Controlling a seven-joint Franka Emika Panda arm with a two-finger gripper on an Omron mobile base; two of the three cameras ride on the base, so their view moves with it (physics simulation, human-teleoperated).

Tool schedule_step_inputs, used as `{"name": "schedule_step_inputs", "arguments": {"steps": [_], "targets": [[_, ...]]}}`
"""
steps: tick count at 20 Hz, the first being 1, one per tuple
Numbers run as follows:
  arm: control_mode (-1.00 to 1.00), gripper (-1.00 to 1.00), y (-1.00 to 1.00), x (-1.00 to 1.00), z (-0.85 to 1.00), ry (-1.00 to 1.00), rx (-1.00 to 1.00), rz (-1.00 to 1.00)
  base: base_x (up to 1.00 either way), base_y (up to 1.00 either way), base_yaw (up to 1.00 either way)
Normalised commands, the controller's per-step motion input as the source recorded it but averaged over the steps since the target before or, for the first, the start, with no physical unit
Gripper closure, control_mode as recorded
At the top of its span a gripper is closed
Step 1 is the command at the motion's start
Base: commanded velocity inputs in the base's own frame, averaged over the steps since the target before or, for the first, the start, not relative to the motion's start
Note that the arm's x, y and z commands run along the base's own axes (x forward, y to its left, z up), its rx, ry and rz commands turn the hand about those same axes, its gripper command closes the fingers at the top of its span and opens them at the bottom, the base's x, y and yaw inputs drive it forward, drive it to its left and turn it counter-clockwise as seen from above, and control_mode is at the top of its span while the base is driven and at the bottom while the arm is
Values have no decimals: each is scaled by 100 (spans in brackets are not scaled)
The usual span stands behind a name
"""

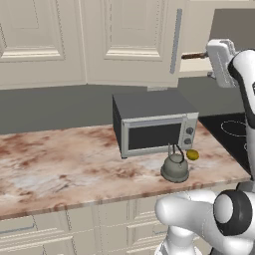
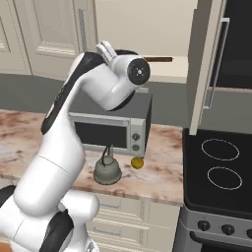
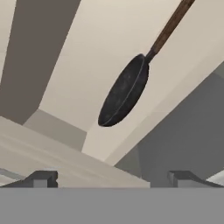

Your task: Pick the pan from the cabinet and place it on the stove. Then turn on the stove burner for the pan.

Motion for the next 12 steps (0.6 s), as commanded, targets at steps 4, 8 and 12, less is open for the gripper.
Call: {"name": "schedule_step_inputs", "arguments": {"steps": [4,8,12], "targets": [[-100,-100,0,54,-11,3,15,12,0,0,0],[-100,-100,4,50,-4,8,13,9,0,0,0],[-100,-100,15,41,0,11,9,6,0,0,0]]}}
